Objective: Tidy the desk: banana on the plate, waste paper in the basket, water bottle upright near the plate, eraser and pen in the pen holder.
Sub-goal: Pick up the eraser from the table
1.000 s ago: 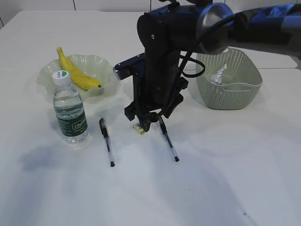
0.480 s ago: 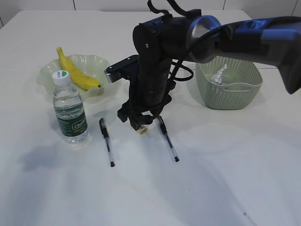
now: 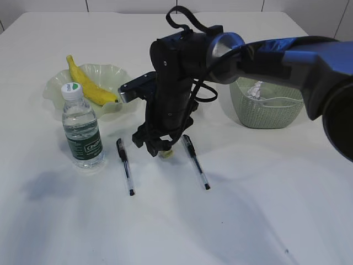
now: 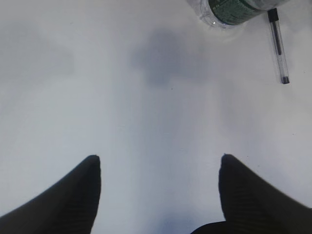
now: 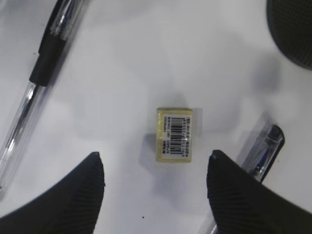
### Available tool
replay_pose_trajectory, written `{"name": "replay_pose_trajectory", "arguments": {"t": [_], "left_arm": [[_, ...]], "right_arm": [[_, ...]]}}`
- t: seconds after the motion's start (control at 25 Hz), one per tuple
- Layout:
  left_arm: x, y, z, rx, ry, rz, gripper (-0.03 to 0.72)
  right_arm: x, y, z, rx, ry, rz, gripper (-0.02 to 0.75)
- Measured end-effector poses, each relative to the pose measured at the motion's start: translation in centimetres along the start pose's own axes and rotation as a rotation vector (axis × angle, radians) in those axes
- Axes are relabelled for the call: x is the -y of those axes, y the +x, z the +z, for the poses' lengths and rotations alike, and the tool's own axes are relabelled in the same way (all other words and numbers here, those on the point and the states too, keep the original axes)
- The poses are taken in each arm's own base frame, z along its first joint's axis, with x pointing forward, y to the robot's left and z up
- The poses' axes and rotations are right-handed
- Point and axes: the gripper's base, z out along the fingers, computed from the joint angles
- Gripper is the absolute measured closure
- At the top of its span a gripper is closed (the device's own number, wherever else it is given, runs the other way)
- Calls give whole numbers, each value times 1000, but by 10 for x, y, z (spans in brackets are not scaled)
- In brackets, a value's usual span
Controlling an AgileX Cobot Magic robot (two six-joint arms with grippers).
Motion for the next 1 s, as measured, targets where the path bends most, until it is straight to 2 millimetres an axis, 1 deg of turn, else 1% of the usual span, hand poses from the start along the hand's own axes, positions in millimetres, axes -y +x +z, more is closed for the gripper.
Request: {"name": "replay_pose_trajectory", "arguments": {"t": [0.12,0.4,0.6,1.0], "left_arm": [[0,0,0,0,0,0,154],[0,0,0,0,0,0,156],[0,0,0,0,0,0,160],[0,0,0,0,0,0,162]], "right_arm": [[-1,2,11,-17,-6,2,256],[-1,-2,15,19,-7,5,259],[-1,-1,25,8,-8,5,260],[-2,-1,36,5,-10,12,264]]}}
